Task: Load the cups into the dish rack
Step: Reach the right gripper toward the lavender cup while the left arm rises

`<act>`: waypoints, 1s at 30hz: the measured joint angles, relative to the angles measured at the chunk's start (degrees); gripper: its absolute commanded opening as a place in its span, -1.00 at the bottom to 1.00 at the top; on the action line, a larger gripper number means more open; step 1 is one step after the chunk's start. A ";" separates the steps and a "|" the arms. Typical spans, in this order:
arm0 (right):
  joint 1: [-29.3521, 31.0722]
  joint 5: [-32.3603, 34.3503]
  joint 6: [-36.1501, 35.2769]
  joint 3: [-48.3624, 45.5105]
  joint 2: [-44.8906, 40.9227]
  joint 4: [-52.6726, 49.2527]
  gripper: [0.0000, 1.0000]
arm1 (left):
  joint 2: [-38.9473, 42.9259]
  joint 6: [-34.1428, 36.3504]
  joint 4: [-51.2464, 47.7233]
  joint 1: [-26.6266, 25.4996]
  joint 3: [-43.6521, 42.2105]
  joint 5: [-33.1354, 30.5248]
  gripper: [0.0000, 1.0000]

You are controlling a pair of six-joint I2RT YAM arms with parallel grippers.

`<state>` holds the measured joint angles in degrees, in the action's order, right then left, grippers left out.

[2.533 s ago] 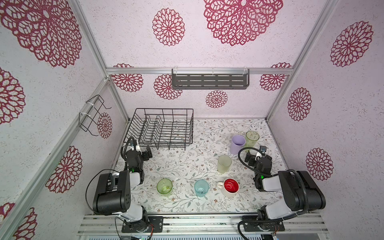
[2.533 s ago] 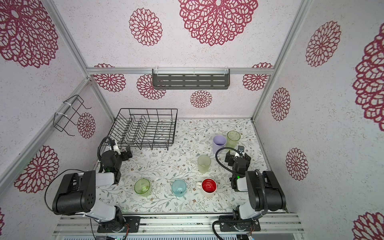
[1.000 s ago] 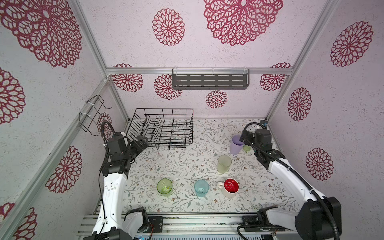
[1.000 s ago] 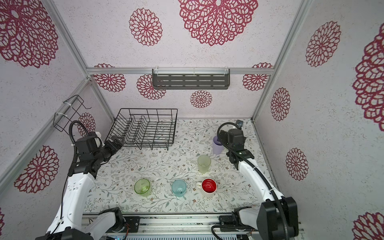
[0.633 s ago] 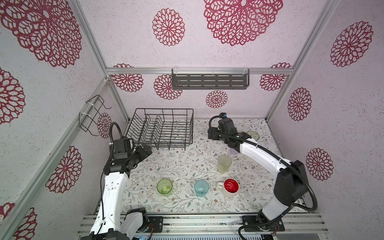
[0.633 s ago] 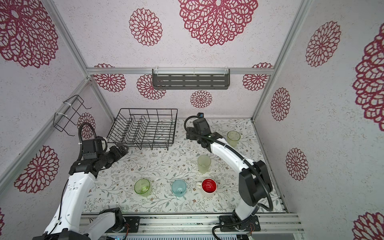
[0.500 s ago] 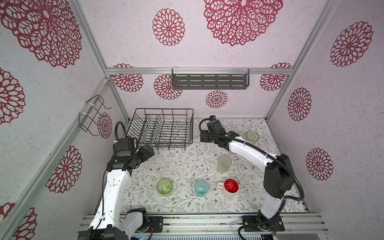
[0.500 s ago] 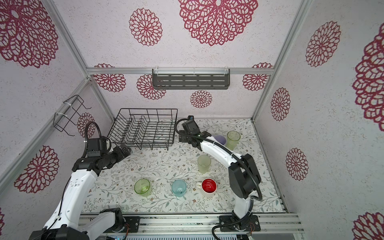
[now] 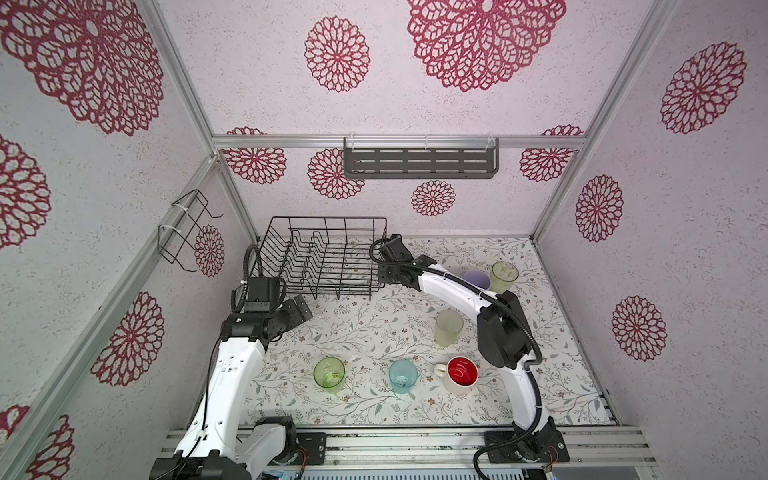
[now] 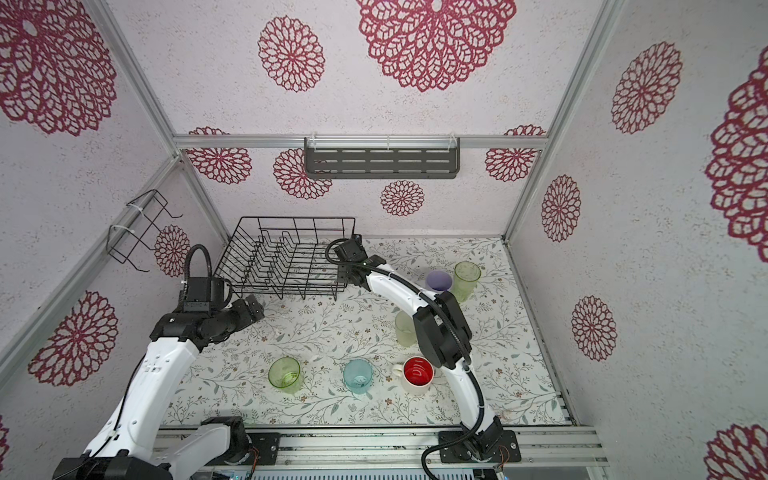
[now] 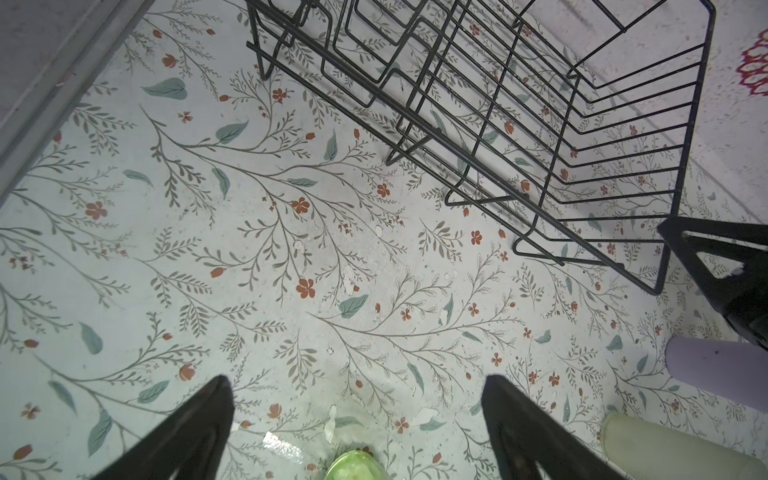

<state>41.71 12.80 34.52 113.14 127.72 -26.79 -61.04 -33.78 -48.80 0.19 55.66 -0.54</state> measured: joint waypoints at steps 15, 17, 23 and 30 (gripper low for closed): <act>-0.66 1.25 2.10 0.96 1.95 -2.12 -0.86 | -0.42 -0.55 0.15 -0.44 -0.66 1.18 0.95; -0.79 1.68 2.08 -1.66 0.09 -2.19 -0.88 | -1.03 -0.57 0.35 -0.48 -0.66 1.22 0.95; -2.51 0.11 -1.18 -9.55 -6.64 -3.30 -0.97 | -1.68 -0.52 0.02 -0.87 1.66 0.66 0.95; -7.63 -3.85 -7.34 -15.67 -13.33 -5.46 -0.90 | 3.26 -0.48 0.37 -1.16 2.58 -0.11 0.95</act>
<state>34.09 8.95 27.18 97.47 114.39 -32.25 -57.78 -34.26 -48.42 -0.97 58.24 -0.64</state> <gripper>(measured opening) 0.099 0.975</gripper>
